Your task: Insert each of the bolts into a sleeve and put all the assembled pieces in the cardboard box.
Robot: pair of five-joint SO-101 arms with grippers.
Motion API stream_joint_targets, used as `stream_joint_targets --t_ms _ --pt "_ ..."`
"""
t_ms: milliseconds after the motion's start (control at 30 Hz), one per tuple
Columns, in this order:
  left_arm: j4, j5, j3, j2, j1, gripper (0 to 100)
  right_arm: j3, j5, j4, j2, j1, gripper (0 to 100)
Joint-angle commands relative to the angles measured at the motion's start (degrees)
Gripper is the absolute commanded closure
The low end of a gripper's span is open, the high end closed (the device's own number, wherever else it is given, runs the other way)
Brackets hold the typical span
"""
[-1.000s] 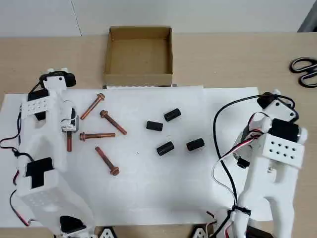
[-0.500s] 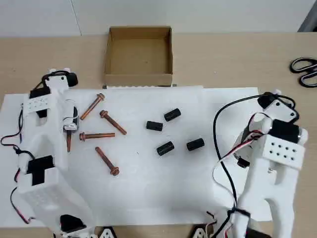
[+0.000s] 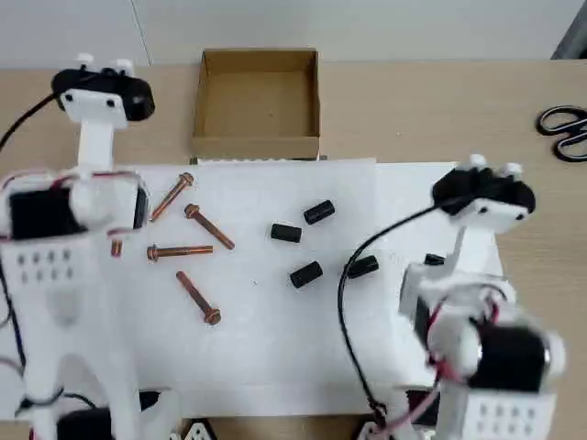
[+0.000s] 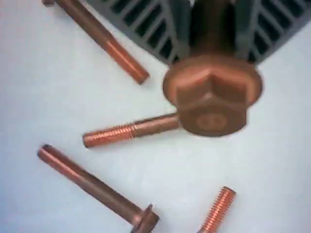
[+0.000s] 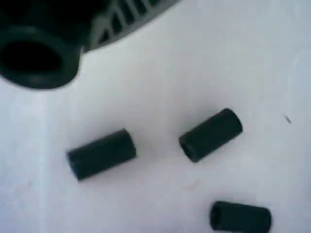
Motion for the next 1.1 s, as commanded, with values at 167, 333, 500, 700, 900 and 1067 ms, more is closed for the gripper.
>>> stream_joint_targets --t_ms 167,333,500,700,900,1067 --pt "1.32 -1.76 4.0 -19.34 0.88 99 -2.55 3.43 0.04 -10.15 -2.33 99.5" --pt "-4.75 7.12 13.05 -36.31 3.6 99 4.92 2.2 -2.33 -18.42 -11.56 99.2" --pt "-16.7 18.55 29.23 -54.24 4.13 99 16.26 2.37 -9.89 -29.67 -19.56 99.5" --pt "-27.96 29.45 46.37 -71.65 7.65 99 29.45 4.84 -18.59 -37.41 -24.31 99.5" --pt "-36.48 38.51 58.15 -80.0 18.37 99 41.41 8.09 -28.7 -41.45 -33.54 99.5" --pt "-40.62 42.64 60.7 -78.24 22.33 99 46.51 8.09 -33.19 -41.63 -41.54 99.5"
